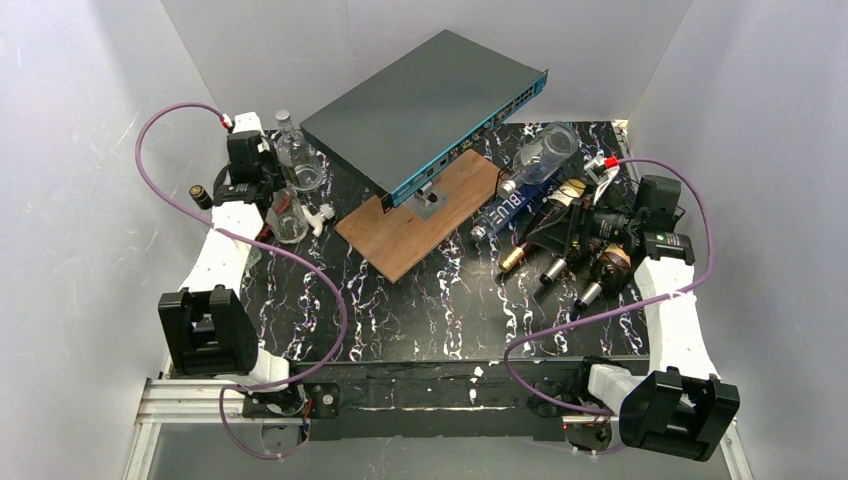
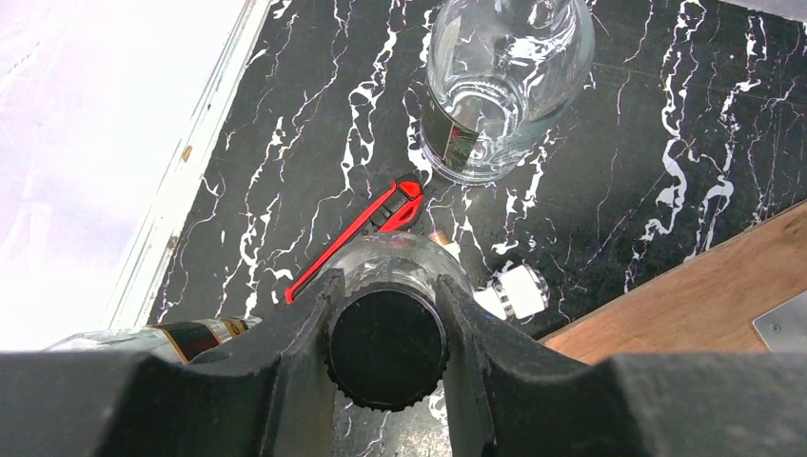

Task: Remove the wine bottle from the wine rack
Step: Move the wine bottle to the center of the board.

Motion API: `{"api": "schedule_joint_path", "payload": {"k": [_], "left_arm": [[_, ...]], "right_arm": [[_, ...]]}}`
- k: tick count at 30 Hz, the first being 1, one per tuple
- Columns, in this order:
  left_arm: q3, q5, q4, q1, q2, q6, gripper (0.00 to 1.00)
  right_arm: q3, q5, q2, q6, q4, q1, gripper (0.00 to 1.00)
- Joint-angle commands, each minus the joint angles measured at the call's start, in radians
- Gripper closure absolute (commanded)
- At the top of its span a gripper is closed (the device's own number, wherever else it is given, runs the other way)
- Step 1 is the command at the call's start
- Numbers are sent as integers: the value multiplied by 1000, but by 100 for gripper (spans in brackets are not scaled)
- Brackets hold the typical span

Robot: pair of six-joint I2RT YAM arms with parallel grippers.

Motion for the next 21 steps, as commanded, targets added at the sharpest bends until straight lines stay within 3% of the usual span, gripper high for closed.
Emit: {"api": "schedule_joint_path", "payload": {"k": [1,5,7,16,18,21], "left_arm": [[6,22,49,7,-40,-8,70],[-16,41,28,7,-72,-27,45],[-17,53,9,7,-87,-37,37],[-20,116,-149,8,-194,-102,12],[-43,143,-186,7,-241,-117,2],[-73,196,-243,7,-311,-134,2]], "right_arm": [[15,-23,2,-20,23,-5,2],[14,-25,-1,-19,22,-5,2],[15,-25,0,-20,23,-5,2],[16,-27,-11,-20,21,-6,2],[16,-28,-15,-20,21,-7,2],[16,-31,-22,-20,21,-6,2]]}}
